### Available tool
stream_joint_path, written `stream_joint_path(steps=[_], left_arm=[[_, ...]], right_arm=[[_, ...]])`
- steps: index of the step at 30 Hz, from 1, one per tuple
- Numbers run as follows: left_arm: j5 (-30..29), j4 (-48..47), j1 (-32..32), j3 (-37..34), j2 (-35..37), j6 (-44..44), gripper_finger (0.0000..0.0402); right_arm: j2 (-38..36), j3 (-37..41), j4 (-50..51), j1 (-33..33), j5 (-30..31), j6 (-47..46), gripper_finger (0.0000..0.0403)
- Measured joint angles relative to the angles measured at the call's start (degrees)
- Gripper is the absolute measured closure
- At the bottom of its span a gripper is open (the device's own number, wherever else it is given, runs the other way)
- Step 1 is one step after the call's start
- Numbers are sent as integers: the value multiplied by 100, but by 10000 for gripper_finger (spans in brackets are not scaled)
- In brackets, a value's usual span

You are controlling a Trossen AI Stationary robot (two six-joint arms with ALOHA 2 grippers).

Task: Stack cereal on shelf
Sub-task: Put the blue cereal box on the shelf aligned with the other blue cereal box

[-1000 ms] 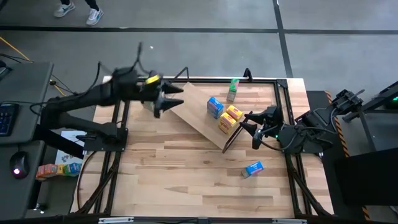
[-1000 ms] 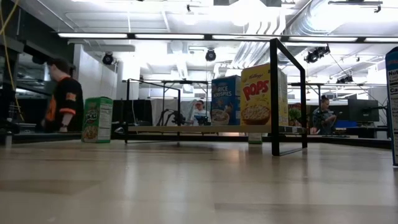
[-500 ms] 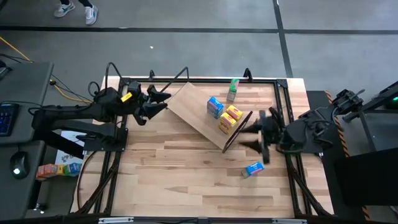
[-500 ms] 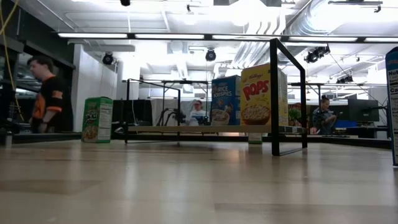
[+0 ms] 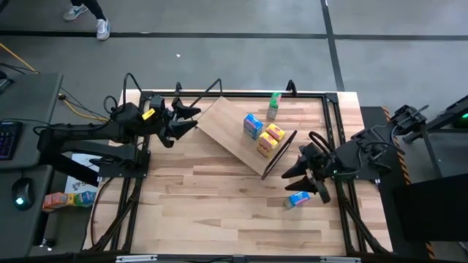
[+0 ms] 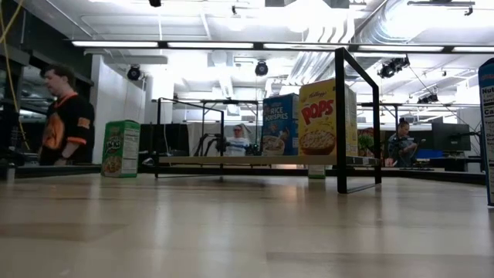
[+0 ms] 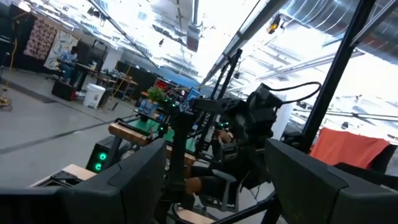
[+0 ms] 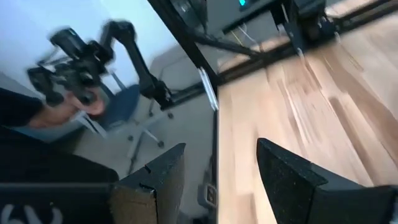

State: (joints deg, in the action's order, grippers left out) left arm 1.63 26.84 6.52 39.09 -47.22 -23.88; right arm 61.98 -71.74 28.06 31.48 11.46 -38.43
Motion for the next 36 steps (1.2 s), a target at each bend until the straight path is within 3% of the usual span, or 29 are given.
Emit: stream_joint_path(steps=[4,10,16,20,26,36], left_arm=[[0,-14,0,0,0,2,140],[2,-20,1,0,0,4,140],[4,-29,2,0,0,9,140],[9,-60,2,0,0,9,140],[15,-188,2,2,0,7,140],[13,-265,2,2,0,-2,140]], right_arm=[[514,-815,1345,0,-148,107,214],[1741,-2206,4139,25,-668,525,214],[2466,-2243,5568,300,-1067,435,214],[2457,-1613,5550,468,-1427,258,214],[2013,-686,4726,381,-2117,-212,198],[1897,257,3810,337,-1640,640,143]])
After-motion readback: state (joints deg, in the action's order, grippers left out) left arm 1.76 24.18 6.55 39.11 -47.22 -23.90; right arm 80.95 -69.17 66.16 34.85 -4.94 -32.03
